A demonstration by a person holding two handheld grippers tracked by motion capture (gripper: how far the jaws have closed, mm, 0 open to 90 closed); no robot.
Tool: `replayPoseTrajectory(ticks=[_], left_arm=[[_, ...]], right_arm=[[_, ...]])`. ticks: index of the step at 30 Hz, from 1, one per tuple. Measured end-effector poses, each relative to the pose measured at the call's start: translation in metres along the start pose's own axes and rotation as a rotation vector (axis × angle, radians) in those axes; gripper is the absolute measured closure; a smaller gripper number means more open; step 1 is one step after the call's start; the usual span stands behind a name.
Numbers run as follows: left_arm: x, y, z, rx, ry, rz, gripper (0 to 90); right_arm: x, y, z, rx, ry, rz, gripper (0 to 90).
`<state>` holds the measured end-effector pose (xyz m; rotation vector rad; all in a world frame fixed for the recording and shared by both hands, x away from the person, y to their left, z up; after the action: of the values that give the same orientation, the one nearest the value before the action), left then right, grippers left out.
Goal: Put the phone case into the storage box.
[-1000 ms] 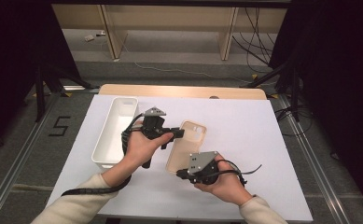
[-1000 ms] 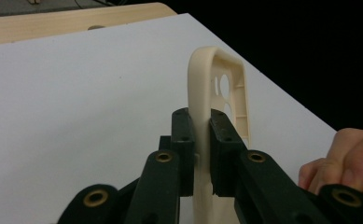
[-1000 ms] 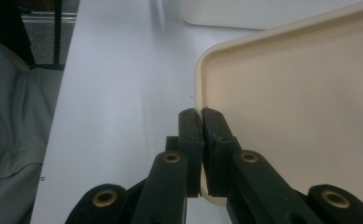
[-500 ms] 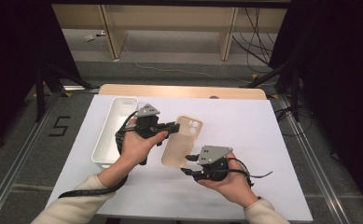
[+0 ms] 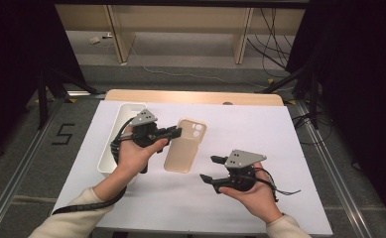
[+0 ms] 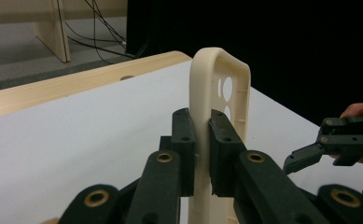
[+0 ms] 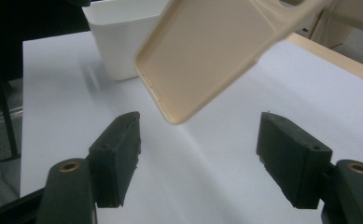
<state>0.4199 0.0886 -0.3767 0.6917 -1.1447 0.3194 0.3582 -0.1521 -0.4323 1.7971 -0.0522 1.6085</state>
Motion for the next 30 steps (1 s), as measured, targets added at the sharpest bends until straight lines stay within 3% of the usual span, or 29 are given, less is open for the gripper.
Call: replayPoseTrajectory(ticks=[5,18,19,23,27,30], left_arm=[[0.001,0.008,-0.003,0.01,-0.011,0.03,82.0],[0.0,0.031,-0.015,0.035,-0.012,0.067,82.0],[-0.001,0.032,-0.016,0.036,-0.011,0.072,82.0],[-0.001,0.039,-0.02,0.04,-0.009,0.087,82.0],[-0.002,0.045,-0.024,0.044,0.001,0.096,82.0],[-0.003,0.049,-0.027,0.055,0.002,0.103,82.0]], right_arm=[[-0.002,0.005,0.004,-0.024,-0.027,0.038,29.2],[-0.006,0.025,0.016,-0.077,-0.086,0.077,25.2],[-0.007,0.024,0.017,-0.079,-0.084,0.099,25.0],[-0.008,0.029,0.019,-0.093,-0.097,0.113,24.6],[-0.011,0.035,0.021,-0.116,-0.102,0.082,23.6],[-0.012,0.036,0.021,-0.112,-0.117,0.103,22.9]])
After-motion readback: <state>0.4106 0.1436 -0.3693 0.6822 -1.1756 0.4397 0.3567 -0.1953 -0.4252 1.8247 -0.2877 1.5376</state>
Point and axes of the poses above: each handheld gripper's, and its own axes: y roughly backward along the jaws, x roughly out of its top, z roughly to its right, the point moved 3 cm from there along -y, roughly forward along the jaws, and after that the axes turned 1 degree about -x, right-handed, at the moved point
